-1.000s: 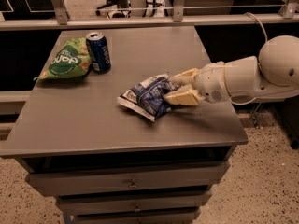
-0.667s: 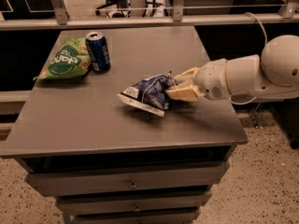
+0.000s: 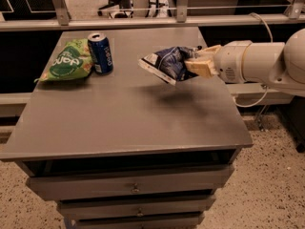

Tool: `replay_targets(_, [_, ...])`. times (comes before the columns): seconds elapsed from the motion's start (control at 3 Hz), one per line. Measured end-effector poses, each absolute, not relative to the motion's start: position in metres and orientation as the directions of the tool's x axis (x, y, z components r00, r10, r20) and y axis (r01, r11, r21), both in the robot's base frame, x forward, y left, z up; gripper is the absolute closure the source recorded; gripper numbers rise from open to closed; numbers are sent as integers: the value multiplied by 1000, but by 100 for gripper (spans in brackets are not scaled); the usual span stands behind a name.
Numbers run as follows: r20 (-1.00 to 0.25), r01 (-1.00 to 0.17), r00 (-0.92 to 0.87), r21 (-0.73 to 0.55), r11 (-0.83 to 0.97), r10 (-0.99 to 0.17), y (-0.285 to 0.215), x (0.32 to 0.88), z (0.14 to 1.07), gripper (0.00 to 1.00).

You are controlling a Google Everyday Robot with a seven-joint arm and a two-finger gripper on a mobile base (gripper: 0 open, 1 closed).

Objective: Move blue chip bag near pepsi can

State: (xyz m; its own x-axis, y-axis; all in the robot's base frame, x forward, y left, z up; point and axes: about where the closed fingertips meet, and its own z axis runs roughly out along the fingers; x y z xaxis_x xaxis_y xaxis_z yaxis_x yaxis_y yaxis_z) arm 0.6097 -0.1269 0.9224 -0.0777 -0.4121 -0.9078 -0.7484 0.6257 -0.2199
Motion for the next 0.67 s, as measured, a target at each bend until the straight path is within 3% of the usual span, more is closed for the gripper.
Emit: replay_targets(0.67, [-898, -716, -52, -272, 643, -437, -107, 649, 926, 100])
